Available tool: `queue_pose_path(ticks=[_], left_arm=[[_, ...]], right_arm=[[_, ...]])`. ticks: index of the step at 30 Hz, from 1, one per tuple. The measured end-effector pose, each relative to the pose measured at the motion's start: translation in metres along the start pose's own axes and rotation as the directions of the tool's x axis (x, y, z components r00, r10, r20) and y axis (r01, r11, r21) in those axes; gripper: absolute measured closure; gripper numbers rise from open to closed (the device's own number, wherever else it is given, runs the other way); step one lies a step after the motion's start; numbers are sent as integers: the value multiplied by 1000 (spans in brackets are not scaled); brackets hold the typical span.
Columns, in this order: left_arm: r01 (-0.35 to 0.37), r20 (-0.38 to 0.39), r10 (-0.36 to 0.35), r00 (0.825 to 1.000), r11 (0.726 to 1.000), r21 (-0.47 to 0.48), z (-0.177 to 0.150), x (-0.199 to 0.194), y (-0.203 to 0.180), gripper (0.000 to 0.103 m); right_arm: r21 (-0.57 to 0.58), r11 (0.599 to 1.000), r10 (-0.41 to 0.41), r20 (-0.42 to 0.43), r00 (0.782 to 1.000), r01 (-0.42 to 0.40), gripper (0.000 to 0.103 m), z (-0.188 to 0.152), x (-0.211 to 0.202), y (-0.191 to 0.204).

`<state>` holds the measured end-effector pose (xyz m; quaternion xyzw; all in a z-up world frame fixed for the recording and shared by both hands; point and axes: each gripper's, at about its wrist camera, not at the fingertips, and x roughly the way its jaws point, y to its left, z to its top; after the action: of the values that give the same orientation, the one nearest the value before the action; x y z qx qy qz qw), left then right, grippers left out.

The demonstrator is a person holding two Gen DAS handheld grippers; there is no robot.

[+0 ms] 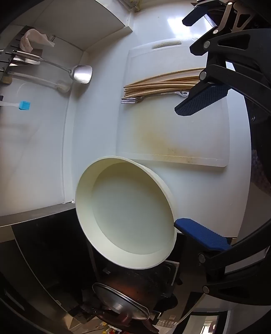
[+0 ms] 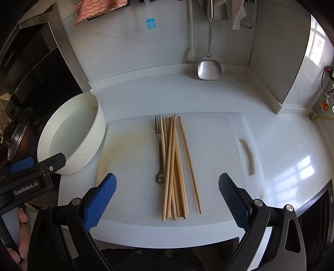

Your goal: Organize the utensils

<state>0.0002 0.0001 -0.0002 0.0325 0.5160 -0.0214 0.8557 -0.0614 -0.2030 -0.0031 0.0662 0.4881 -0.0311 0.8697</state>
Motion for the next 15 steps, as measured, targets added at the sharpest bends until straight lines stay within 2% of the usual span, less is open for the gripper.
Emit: queue_pose_path(ticks=[15], left_arm=[[-15,14,16,1000,1000,-9,4,-1,2,6]], right_arm=[[2,1000,4,4,1000,-4,9,1,-1,0]])
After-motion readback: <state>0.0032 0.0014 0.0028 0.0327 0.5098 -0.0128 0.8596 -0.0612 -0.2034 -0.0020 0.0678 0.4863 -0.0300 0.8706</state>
